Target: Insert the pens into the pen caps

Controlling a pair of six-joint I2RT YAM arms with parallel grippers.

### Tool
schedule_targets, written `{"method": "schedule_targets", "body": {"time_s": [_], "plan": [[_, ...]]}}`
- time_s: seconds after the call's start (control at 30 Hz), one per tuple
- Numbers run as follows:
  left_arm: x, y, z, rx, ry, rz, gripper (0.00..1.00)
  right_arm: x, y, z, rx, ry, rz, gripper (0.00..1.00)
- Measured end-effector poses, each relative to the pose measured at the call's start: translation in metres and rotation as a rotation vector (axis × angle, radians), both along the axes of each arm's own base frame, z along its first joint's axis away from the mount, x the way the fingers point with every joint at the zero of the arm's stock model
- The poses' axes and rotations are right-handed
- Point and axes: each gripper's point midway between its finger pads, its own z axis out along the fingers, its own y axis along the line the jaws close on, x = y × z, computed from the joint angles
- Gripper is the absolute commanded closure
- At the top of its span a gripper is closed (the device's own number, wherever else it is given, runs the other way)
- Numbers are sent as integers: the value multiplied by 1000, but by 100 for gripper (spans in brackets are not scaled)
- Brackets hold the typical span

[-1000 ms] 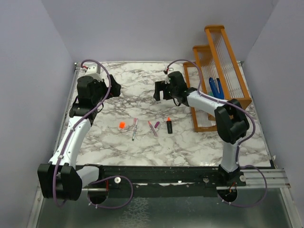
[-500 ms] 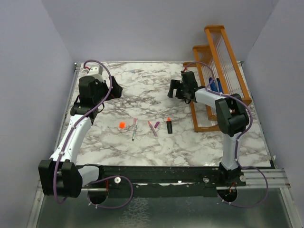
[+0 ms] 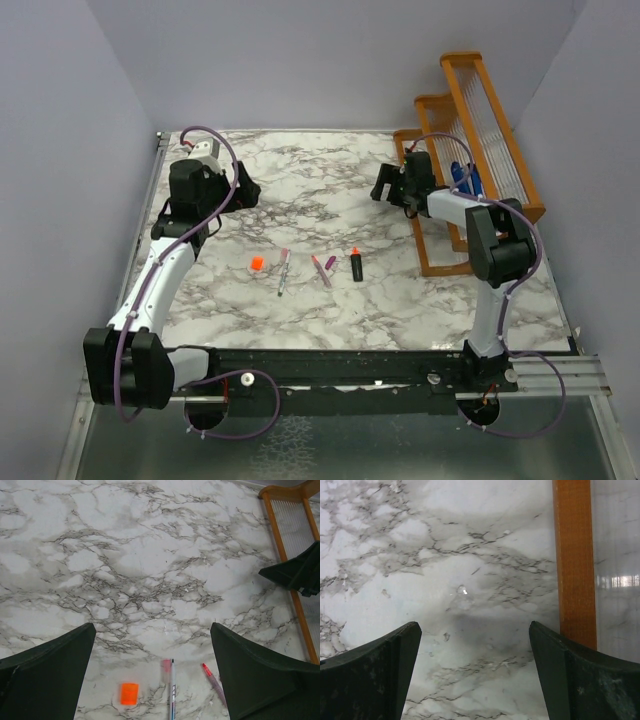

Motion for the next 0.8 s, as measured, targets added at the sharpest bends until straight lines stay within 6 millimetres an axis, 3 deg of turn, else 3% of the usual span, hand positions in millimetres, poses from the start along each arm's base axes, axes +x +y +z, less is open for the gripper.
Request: {"method": "schedule_targets", "body": {"time_s": [0.47,0.67,0.8], "plan": [[3,-4,-13,-13,41,-12,2,17,-89,0,-1,-8,-170,3],[-1,-15,-29,5,92,-47,8,18,-112,0,-9,-5,-203,3],[-11,-34,-53,47,170,-110,12,17,-120,1,-7,-2,-214,4]]}}
